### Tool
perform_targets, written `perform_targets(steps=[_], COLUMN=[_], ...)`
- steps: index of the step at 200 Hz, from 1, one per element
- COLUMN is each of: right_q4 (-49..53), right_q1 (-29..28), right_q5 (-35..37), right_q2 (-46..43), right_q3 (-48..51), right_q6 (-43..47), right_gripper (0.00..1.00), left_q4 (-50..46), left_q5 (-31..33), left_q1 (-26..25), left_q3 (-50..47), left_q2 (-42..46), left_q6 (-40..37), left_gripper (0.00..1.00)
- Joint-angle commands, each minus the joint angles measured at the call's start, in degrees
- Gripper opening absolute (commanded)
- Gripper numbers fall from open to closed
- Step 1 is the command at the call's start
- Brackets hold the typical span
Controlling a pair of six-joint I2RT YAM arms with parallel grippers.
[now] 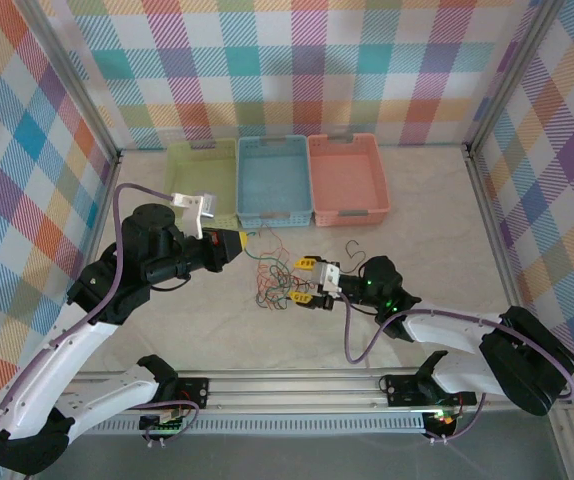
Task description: Untangle the cables
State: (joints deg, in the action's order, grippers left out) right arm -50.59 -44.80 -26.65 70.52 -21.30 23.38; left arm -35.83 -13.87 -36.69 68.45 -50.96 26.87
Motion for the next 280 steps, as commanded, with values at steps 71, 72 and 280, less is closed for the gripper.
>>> perform_targets(steps=[71, 72, 280], right_q4=[-2.8, -2.9, -4.3], right_q1=[-2.5, -2.5, 17.6], right_q5=[1.4, 1.4, 30.6], right_q2=[3.0, 3.0, -3.0], right_q3=[-1.1, -1.1, 4.9], right_q6=[3.4, 3.5, -37.1], right_gripper=[0.45, 0.45, 0.0], left_q4=[0.6, 0.6, -12.7], left_q5=[-1.9, -2.0, 37.5], left_q1=[-0.4, -0.4, 6.7], left_q3=[0.3, 0.3, -4.0], left_q2=[-1.2, -1.2, 10.3], left_q6=[2.8, 2.8, 1.7], left_gripper=[0.0, 0.0, 0.0])
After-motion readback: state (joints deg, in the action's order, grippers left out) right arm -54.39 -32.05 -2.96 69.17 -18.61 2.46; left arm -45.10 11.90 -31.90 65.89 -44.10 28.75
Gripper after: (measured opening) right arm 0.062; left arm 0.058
